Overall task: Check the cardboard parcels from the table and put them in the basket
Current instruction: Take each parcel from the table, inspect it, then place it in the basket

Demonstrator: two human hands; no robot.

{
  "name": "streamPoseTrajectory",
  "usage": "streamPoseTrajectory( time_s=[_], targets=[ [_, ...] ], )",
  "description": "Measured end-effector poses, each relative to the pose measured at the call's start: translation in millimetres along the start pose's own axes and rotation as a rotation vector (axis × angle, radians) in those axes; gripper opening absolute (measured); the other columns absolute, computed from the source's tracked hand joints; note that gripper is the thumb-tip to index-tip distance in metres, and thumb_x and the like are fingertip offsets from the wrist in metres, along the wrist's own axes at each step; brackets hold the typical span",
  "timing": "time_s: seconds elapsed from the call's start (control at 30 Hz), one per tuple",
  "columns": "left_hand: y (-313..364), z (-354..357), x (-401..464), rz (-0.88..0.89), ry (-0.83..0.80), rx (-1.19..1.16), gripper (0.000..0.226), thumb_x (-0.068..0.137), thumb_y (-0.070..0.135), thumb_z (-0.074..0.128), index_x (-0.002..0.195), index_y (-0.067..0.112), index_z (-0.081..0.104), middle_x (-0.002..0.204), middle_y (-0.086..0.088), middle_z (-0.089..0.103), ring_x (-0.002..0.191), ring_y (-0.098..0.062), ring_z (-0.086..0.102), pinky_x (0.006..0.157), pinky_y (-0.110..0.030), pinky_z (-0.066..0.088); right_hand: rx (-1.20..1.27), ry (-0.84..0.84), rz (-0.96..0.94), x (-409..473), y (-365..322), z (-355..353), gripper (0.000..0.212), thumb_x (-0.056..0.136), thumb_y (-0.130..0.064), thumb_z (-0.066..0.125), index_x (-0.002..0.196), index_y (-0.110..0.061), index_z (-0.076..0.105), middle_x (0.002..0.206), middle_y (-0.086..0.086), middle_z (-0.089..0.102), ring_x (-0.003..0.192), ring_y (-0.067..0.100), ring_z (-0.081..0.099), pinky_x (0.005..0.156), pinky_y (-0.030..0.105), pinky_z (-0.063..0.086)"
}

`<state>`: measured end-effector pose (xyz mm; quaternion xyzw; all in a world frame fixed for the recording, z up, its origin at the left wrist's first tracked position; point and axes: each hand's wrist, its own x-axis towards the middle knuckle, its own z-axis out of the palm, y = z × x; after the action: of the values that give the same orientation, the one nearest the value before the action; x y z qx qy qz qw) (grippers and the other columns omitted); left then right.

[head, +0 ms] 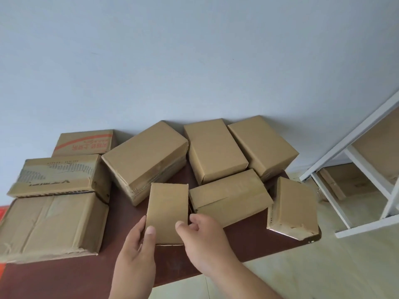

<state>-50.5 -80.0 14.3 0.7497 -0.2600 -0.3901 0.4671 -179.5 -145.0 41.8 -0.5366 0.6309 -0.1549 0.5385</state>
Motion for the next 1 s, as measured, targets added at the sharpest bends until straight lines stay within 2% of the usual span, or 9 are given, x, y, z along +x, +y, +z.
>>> streamPoseTrajectory(
  time_s=[0.1,0.17,0.23,0.3,0.4,0.5,0.6,0.77,1.0],
  targets=[
    [-11.3,-6.2,-15.7,0.064,0.079,-0.061,0.033,0.105,0.017,0.058,0.135,0.028,0.066,0.123,0.015,0.070,0.090,0.029,0.058,0.083,-0.013,0.043,0.132,-0.031,-0.045,-16.2,9.2,8.5,0.042,0.097,-0.030,0.057,0.067,-0.013,0.034,0.060,-0.001,0.029,0.059,0.016,0.029,0.059,0.031,0.030],
    [-17.9,-10.3,-27.9,0.119,0.114,-0.072,0.034,0.104,0.014,0.059,0.135,0.026,0.068,0.125,0.011,0.071,0.089,0.031,0.058,0.080,-0.008,0.046,0.168,-0.036,-0.086,-25.1,19.7,11.2,0.043,0.098,-0.029,0.059,0.062,-0.015,0.039,0.056,-0.002,0.036,0.055,0.018,0.035,0.062,0.034,0.036],
    [-26.1,-15.5,-42.5,0.169,0.127,-0.073,0.034,0.103,0.016,0.061,0.134,0.030,0.068,0.124,0.011,0.072,0.091,0.028,0.060,0.081,-0.010,0.045,0.179,-0.011,-0.153,-35.2,31.2,13.5,0.032,0.100,-0.032,0.061,0.092,-0.003,0.070,0.088,0.012,0.070,0.083,0.028,0.062,0.083,0.045,0.050],
    [-34.2,-20.9,-60.1,0.231,0.125,-0.070,0.035,0.103,0.021,0.062,0.134,0.036,0.067,0.123,0.012,0.074,0.101,0.017,0.066,0.087,-0.016,0.043,0.212,0.027,-0.207,-49.5,44.2,15.7,0.046,0.101,-0.038,0.062,0.126,0.000,0.066,0.126,0.011,0.070,0.115,0.022,0.063,0.104,0.038,0.048],
    [-52.1,-31.1,-99.8,0.287,0.107,-0.095,0.034,0.105,0.025,0.060,0.135,0.040,0.066,0.120,0.014,0.076,0.112,0.001,0.068,0.096,-0.022,0.047,0.322,0.023,-0.291,-87.3,69.7,20.0,0.023,0.102,-0.042,0.063,0.108,-0.021,0.070,0.111,-0.021,0.074,0.118,-0.001,0.063,0.097,0.021,0.051],
    [-62.4,-44.0,-154.3,0.310,0.060,-0.146,0.031,0.106,0.027,0.058,0.133,0.040,0.064,0.117,0.024,0.075,0.111,0.005,0.068,0.098,-0.026,0.050,0.405,-0.006,-0.358,-140.9,94.7,23.6,0.007,0.105,-0.044,0.060,0.097,-0.046,0.061,0.100,-0.038,0.066,0.105,-0.018,0.059,0.082,0.011,0.044],
    [-71.2,-55.4,-203.3,0.339,0.034,-0.158,0.028,0.103,0.036,0.062,0.129,0.048,0.063,0.115,0.024,0.073,0.108,0.004,0.066,0.089,-0.024,0.047,0.488,0.003,-0.407,-195.3,114.7,25.2,0.009,0.104,-0.044,0.060,0.112,-0.045,0.064,0.110,-0.031,0.072,0.106,-0.016,0.063,0.087,0.016,0.045],
    [-79.8,-67.6,-260.8,0.416,-0.017,-0.192,0.034,0.104,0.029,0.063,0.135,0.041,0.055,0.125,0.022,0.072,0.121,-0.002,0.066,0.103,-0.032,0.048,0.446,0.038,-0.518,-262.1,136.3,20.0,0.017,0.105,-0.041,0.061,0.119,-0.050,0.060,0.108,-0.043,0.067,0.102,-0.022,0.061,0.085,0.016,0.046],
    [-88.3,-74.9,-301.6,0.438,-0.033,-0.230,0.044,0.103,0.028,0.065,0.144,0.033,0.052,0.126,0.024,0.071,0.125,0.001,0.063,0.099,-0.024,0.049,0.318,0.072,-0.603,-295.6,158.0,19.7,0.044,0.100,-0.032,0.070,0.140,-0.043,0.056,0.125,-0.023,0.070,0.106,-0.012,0.065,0.080,0.008,0.051]
  ],
)
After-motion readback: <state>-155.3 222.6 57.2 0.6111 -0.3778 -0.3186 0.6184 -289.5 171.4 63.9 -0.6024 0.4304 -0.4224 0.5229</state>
